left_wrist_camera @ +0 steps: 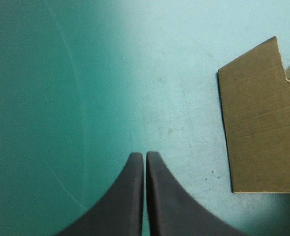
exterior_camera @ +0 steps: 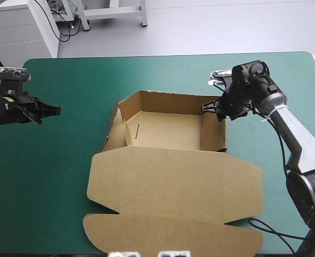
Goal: Fold the box
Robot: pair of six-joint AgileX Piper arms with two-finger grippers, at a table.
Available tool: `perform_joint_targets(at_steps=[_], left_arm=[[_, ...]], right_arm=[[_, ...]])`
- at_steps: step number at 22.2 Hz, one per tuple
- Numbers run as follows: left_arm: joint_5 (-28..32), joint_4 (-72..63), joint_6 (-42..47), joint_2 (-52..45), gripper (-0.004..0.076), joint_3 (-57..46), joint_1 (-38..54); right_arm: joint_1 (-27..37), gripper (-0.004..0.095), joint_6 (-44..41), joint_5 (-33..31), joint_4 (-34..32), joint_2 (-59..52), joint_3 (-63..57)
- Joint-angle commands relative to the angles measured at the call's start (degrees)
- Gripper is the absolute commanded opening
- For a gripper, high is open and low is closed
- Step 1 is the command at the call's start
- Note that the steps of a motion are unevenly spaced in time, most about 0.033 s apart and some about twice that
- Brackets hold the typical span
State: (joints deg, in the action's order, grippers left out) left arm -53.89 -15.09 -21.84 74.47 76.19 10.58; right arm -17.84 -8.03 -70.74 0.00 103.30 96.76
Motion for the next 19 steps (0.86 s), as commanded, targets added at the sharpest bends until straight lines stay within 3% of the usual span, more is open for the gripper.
perform_joint_targets(at_steps=[1, 6, 7, 8, 9, 10, 15, 19], left_arm=[[2.6, -1.7, 0.1, -1.5, -0.0001, 1.4, 0.0], [3.3, -1.9, 0.1, -1.5, -0.0001, 1.4, 0.0], [3.1, -1.9, 0.1, -1.5, -0.0001, 1.4, 0.0], [2.2, -1.9, 0.1, -1.4, -0.0001, 1.4, 0.0], [2.2, -1.9, 1.2, -1.4, -0.0001, 1.4, 0.0], [4.3, -1.2, 6.3, -0.9, -0.0001, 1.4, 0.2], [4.7, -15.6, 2.6, 2.5, -0.0001, 1.4, 5.5], [-0.1, -32.9, -3.7, 5.8, -0.0001, 1.4, 9.3]], right_arm=[[0.0, 0.0377, 0.4, 1.5, 1.2, 0.2, 1.1], [0.0, 0.0307, 0.8, -0.8, 3.8, 5.7, 1.1], [0.0, 0.0262, 1.4, -0.6, 5.6, 6.3, 1.1], [0.0, 0.0117, 2.9, 0.8, 8.3, 7.0, 1.1], [0.0, 0.0053, 3.1, 1.7, 8.9, 7.0, 1.1], [0.0, -0.0012, 3.1, 3.0, 9.4, 6.5, 1.3], [1.9, -0.0019, 3.9, 6.4, 10.6, 1.2, 1.3], [8.3, -0.0019, 12.7, 7.1, 22.9, -4.7, 1.3]])
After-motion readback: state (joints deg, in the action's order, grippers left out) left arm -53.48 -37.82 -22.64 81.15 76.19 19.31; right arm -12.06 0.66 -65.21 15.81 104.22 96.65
